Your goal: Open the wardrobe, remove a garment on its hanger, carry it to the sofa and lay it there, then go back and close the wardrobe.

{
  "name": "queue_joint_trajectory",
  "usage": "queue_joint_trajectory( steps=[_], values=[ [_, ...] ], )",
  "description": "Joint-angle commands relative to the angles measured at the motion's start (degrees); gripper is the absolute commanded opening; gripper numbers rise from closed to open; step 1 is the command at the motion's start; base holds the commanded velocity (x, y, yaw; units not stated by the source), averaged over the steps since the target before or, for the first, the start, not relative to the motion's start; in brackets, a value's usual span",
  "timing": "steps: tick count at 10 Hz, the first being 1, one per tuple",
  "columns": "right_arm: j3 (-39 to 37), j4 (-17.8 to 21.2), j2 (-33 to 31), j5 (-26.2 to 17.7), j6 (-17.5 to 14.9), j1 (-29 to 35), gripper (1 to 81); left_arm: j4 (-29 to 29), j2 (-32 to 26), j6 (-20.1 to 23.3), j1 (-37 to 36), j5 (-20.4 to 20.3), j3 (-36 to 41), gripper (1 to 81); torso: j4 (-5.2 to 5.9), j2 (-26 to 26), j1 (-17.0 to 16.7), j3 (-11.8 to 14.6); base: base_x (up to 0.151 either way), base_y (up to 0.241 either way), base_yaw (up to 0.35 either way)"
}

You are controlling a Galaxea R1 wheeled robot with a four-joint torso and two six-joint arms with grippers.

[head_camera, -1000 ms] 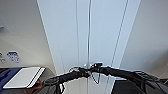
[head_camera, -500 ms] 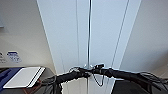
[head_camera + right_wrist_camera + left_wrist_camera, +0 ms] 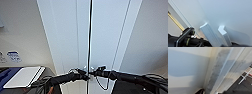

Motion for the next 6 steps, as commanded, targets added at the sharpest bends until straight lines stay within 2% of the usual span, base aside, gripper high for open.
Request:
queue_joint_trajectory(
  steps=[1,3,6],
  values=[
    [9.12,0.73,1.35,-1.55,0.82,5.77,81.1,-2.3,-4.68,1.22,-1.95,-4.97,29.64,81.1,0.0,0.0,0.0,0.0,0.0,0.0,0.0],
    [14.58,0.2,-1.9,-1.91,0.56,3.48,81.1,-2.12,-11.47,1.31,1.04,-5.14,39.18,81.1,0.02,0.0,0.02,0.0,0.0,0.0,0.0],
    [21.89,-2.7,-6.04,-2.43,0.38,0.67,81.1,-1.95,-18.25,1.84,5.0,-5.31,46.84,81.1,0.02,0.02,0.04,0.0,0.0,0.0,0.0]
  ],
)
